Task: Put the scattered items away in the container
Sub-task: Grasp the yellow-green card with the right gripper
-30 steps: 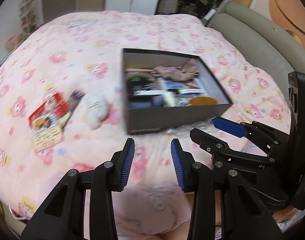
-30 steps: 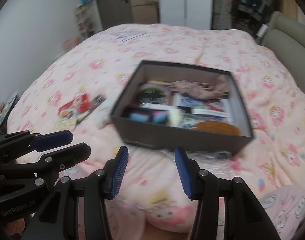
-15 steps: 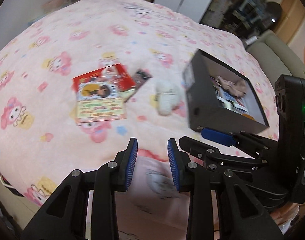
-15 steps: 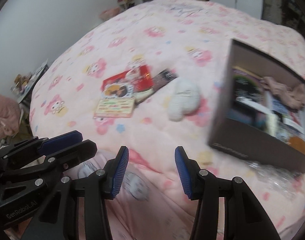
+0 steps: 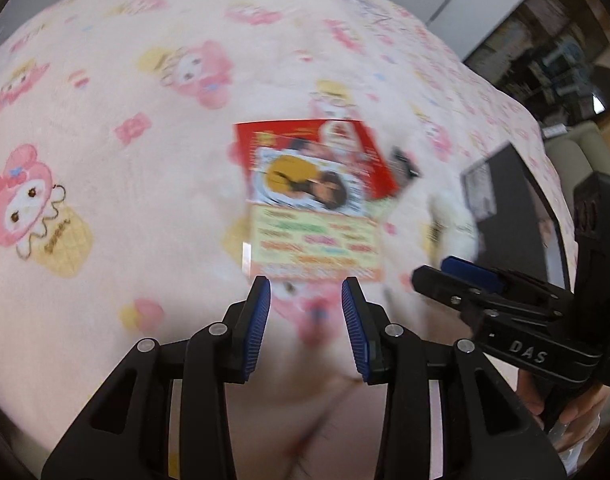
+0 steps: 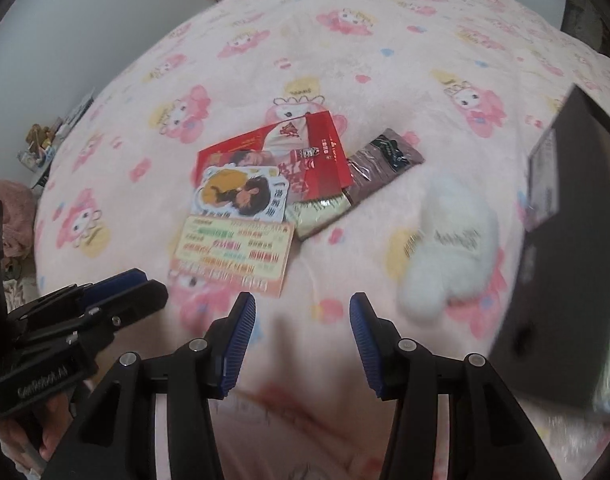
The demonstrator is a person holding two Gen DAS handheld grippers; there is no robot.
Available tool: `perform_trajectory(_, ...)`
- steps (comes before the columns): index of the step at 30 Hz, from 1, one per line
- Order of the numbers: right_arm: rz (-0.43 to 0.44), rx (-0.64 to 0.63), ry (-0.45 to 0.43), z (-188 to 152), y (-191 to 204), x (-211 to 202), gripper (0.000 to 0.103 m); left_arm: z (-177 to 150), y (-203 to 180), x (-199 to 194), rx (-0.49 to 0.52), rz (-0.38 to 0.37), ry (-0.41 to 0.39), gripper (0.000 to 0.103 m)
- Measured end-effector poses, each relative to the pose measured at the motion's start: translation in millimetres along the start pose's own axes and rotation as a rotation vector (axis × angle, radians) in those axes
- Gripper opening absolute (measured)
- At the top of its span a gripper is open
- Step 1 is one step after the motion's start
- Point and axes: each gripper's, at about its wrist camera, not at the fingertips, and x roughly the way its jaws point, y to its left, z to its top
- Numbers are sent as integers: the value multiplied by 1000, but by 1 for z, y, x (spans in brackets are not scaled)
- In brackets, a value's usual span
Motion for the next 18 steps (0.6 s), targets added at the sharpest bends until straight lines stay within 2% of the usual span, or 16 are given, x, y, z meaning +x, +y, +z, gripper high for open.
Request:
perform_trajectory(8, -12, -2, 62, 21, 0, 43, 45, 20, 20, 33, -34, -4, 41, 37)
perform_trajectory(14, 23, -16, 69, 25, 4, 51, 46, 20, 22, 43, -93, -30, 65, 37)
perform_trajectory(16, 41, -35, 70, 24, 9, 49, 46, 19, 13, 37, -63, -37, 67, 34)
perform_trajectory(18, 77, -41, 65, 21, 13, 42, 41, 16, 2, 26, -34, -28, 51, 30)
